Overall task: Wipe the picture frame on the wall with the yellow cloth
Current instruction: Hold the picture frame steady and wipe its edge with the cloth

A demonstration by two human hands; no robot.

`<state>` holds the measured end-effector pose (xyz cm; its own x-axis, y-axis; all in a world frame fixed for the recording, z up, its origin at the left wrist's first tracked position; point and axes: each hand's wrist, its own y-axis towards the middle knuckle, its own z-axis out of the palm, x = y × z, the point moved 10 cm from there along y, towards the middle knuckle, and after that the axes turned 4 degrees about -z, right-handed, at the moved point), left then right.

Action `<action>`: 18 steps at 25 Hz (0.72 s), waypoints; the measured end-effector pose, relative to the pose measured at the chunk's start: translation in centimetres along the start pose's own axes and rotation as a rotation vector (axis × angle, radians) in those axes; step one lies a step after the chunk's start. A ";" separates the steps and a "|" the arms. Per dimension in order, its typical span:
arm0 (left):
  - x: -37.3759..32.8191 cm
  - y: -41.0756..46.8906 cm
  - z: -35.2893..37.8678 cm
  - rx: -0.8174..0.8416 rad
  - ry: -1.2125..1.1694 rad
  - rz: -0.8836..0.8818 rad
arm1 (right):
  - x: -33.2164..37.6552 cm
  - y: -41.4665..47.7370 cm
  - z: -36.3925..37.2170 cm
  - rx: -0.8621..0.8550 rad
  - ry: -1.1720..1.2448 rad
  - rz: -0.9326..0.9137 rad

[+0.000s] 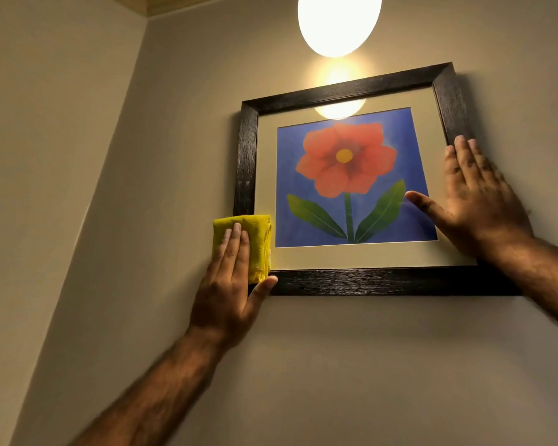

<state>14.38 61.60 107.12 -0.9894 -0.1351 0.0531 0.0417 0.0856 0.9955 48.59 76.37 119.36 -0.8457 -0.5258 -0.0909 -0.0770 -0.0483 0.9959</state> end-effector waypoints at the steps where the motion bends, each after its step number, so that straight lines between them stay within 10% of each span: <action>1: 0.0 1.4 -0.4 -0.004 -0.001 0.004 | 0.1 0.0 0.0 0.004 -0.003 -0.002; 10: 1.2 20.4 -1.4 0.066 -0.041 -0.144 | 0.2 -0.1 -0.2 -0.018 -0.011 0.005; 18: 0.5 9.1 -0.2 0.021 -0.049 -0.064 | 0.0 0.0 -0.1 -0.022 -0.004 -0.001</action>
<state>14.29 62.08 116.25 -0.9956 -0.0921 -0.0149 -0.0240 0.0992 0.9948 48.68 76.30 119.41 -0.8478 -0.5224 -0.0917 -0.0659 -0.0678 0.9955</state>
